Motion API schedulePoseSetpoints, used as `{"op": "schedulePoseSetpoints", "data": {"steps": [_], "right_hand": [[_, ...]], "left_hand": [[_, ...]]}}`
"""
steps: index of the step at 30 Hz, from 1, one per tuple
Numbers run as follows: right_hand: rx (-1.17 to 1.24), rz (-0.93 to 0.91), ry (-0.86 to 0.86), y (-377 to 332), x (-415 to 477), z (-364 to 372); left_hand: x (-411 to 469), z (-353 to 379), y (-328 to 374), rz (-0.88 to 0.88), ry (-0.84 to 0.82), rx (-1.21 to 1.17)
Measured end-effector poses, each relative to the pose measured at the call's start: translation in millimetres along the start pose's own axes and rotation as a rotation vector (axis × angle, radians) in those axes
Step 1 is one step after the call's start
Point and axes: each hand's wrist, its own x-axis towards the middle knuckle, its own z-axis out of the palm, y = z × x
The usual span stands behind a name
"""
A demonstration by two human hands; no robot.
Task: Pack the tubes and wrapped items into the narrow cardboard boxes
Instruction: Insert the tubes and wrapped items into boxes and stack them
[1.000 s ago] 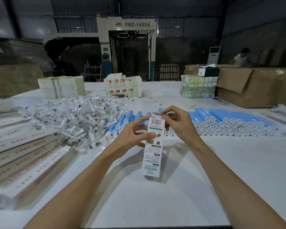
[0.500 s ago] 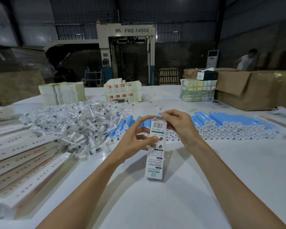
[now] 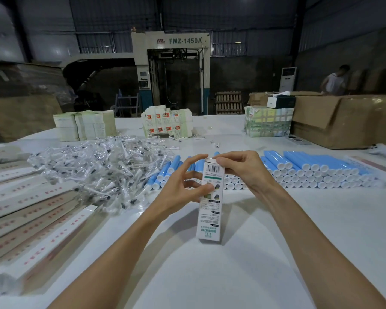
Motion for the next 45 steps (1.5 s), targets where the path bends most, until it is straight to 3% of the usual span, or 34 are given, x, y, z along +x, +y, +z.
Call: {"op": "schedulePoseSetpoints", "data": {"steps": [14,21,28,31,34,39,42,45], "right_hand": [[-0.177,-0.038,-0.174,-6,-8,-10],[-0.118,-0.066,-0.164,-1,-6,-8],[-0.156,-0.088,-0.037,26,-3,11],[0.091,0.067,0.003,31,-3,24],[0.171,0.235,-0.120,36,-10,28],[0.288,0.307,-0.290,40,-24,30],[0.181,0.285,-0.188,32,-30,28],[-0.111,0.175,-0.006,25,-44,10]], "left_hand": [[0,0,-3,-0.027,0.007,-0.012],[-2,1,-3,-0.015,0.024,-0.048],[-4,4,-13,-0.035,0.067,-0.076],[-2,4,-14,-0.055,0.171,-0.214],[1,3,-10,-0.037,0.274,-0.378],[0,4,-6,0.027,0.328,-0.324],[-2,11,-7,0.019,0.314,-0.235],[-4,17,-11,0.032,0.272,0.005]]}}
